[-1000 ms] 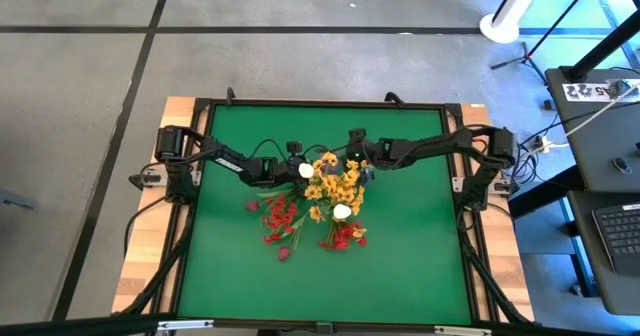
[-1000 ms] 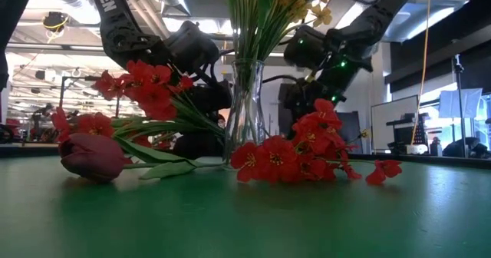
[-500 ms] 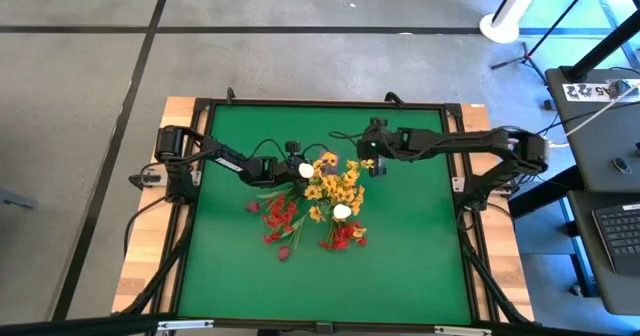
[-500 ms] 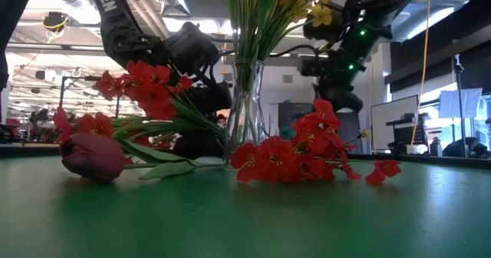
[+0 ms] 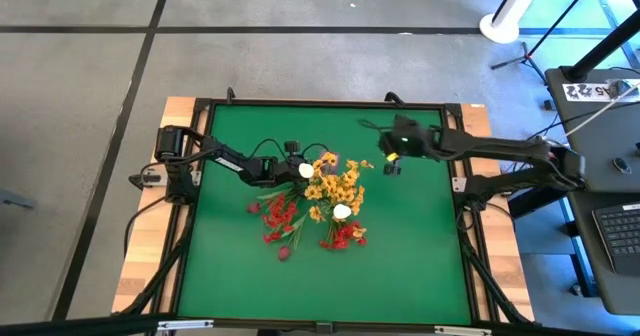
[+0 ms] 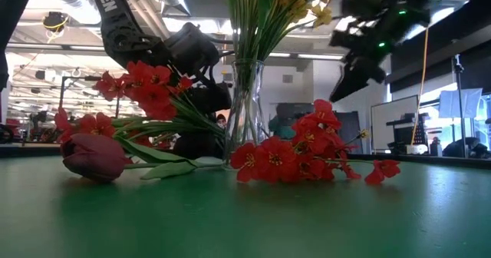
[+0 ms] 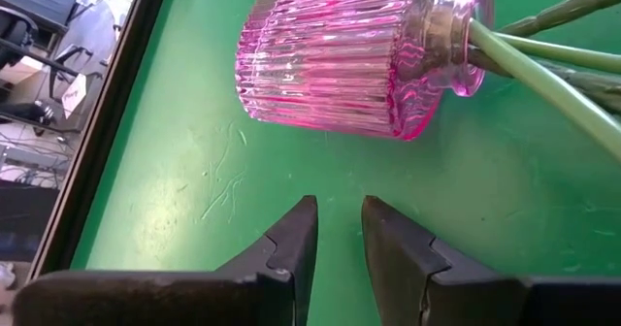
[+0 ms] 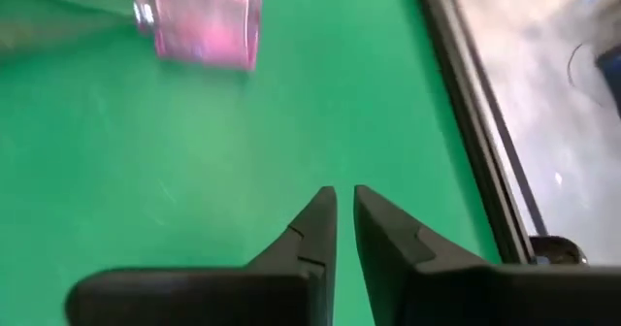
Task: Sort flowers into vase by color
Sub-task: Adjust the violet vase
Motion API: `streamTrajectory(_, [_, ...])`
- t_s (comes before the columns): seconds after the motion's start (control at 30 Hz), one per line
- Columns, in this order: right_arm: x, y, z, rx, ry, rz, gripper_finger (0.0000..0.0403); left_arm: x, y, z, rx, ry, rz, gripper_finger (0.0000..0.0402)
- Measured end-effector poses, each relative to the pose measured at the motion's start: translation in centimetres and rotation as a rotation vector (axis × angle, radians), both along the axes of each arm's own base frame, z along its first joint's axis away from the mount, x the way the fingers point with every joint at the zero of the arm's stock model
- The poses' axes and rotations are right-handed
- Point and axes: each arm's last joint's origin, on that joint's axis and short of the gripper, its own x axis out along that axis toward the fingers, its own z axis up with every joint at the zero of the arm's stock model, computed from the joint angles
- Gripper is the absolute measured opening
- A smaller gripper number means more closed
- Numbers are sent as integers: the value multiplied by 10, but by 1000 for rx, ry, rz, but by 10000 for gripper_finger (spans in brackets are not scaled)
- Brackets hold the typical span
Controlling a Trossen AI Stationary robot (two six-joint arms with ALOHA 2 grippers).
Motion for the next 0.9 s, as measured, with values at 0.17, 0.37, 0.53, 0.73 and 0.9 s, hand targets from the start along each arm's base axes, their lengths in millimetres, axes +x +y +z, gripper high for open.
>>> streamTrajectory(0.17, [-24, 13, -13, 18, -360, 82, 15, 0, 0, 0, -1, 0, 0, 81])
streamTrajectory(0.37, [-38, 21, -54, -9, -573, 195, 6, 0, 0, 0, -2, 0, 0, 81])
streamTrajectory(0.53, [-41, 25, -65, 7, -565, 293, 61, 0, 0, 0, -4, -1, -1, 81])
streamTrajectory(0.73, [-37, 24, -70, -5, -536, 315, 194, 0, 0, 0, -3, -1, -1, 81])
streamTrajectory(0.9, [-30, 21, -77, -36, -536, 334, 293, 0, 0, 0, -3, -3, -2, 81])
